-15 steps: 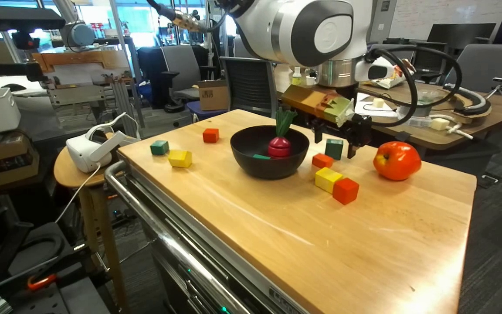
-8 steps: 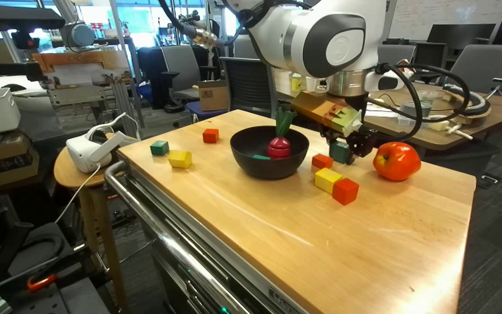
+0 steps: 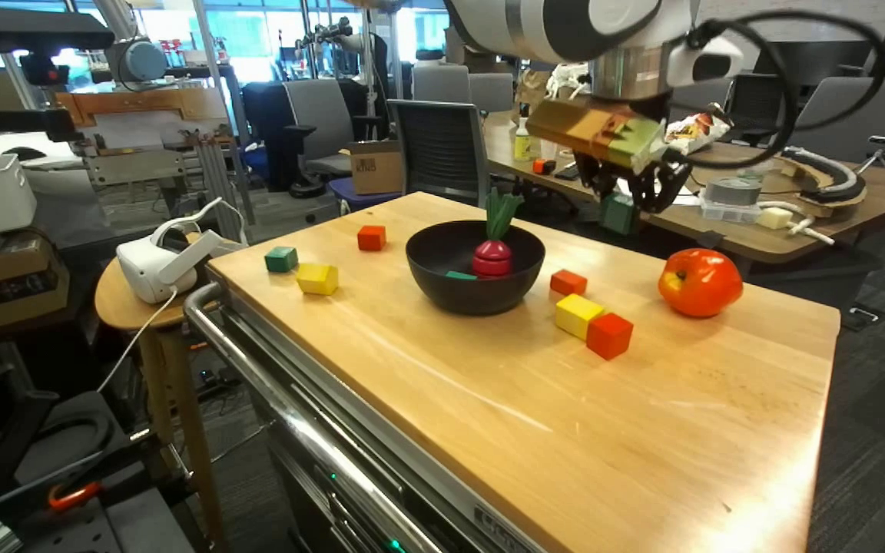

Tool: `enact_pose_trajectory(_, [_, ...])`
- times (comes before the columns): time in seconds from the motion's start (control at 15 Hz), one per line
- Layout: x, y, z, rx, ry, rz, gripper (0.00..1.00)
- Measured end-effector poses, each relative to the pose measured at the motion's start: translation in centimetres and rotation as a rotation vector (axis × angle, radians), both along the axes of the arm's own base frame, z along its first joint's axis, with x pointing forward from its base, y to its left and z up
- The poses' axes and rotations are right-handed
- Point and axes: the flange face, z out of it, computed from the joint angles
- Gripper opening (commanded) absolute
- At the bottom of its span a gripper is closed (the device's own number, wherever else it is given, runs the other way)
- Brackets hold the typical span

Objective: Put the objects that are near the edge away from you in the bowl except the apple which you must move to the left, then put the rest of the blocks one at a time in the bowl, then move the apple to the right

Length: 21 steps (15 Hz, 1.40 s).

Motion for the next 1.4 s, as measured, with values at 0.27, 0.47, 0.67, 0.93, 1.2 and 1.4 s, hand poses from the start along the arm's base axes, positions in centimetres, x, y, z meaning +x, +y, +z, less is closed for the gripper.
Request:
enact_pose_trajectory(0.27, [-3.1,1.4,8.2,-0.029,-0.036,0.151,0.2])
enact_pose_trajectory(0.47, [-7.3,3.9,11.4,0.005,0.013,0.295,0.2])
enact_pose_trajectory(0.67, [-11.0,5.6,11.4,0.046,0.091,0.369,0.2])
enact_pose_trajectory(0.93, [-13.9,5.6,7.5,0.096,0.184,0.364,0.2])
enact_pose_trajectory(1.2, [-15.3,6.2,3.8,0.175,0.222,0.336,0.2])
enact_pose_trajectory(1.4, [-14.9,6.6,2.4,0.178,0.168,0.308,0.2])
